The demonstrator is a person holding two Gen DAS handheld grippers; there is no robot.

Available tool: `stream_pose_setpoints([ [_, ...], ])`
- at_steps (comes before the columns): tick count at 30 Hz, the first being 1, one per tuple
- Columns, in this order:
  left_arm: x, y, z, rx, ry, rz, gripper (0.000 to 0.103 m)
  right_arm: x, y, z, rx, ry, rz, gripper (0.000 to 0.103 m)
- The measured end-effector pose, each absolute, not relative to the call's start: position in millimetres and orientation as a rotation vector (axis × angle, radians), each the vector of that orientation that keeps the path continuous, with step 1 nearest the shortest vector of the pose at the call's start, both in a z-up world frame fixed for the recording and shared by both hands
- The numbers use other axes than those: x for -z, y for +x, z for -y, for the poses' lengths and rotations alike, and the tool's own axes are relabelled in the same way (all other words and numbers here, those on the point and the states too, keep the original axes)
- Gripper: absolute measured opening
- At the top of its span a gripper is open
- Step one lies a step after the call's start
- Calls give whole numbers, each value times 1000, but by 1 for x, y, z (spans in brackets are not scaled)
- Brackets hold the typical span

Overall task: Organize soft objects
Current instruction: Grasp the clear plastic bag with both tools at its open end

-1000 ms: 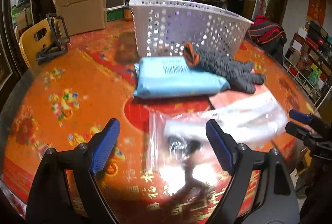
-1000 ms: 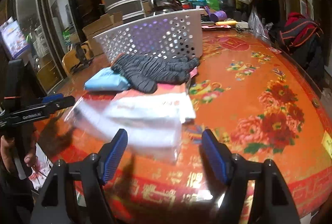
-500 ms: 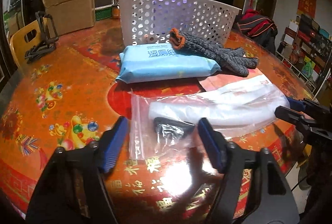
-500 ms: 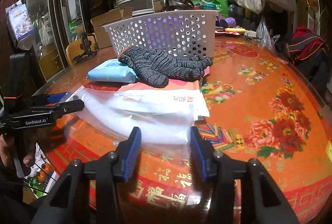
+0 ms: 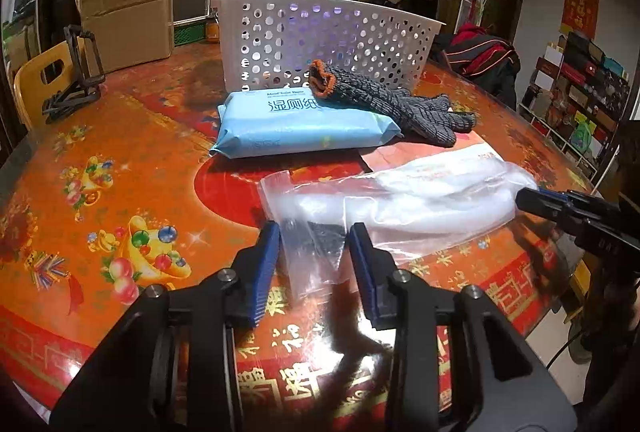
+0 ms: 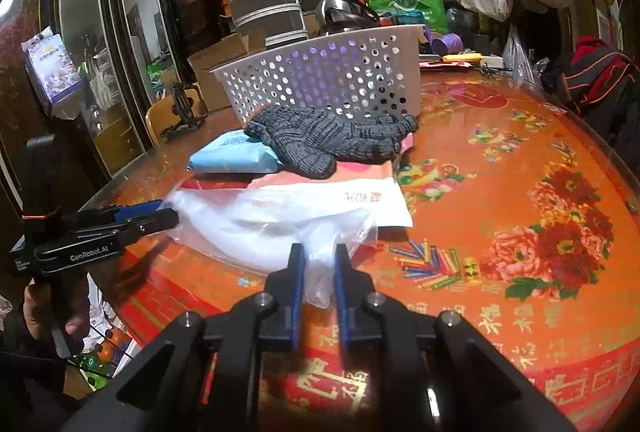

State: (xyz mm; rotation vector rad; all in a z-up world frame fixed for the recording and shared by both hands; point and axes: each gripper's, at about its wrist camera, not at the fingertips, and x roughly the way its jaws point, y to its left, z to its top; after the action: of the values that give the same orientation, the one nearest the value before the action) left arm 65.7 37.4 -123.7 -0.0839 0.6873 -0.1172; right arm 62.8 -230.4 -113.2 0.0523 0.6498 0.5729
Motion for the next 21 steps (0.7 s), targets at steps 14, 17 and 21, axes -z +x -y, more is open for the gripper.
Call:
stream_pose_setpoints([
  [14, 122, 64, -33, 106, -64, -710, 23, 108, 56, 227, -592, 47, -639, 11],
  [17, 126, 67, -32, 72, -47, -726, 29, 111, 57, 227, -590, 48, -651, 11],
  [21, 126, 71, -38, 55, -57, -729, 30, 116, 59, 229, -586, 51, -665, 11],
])
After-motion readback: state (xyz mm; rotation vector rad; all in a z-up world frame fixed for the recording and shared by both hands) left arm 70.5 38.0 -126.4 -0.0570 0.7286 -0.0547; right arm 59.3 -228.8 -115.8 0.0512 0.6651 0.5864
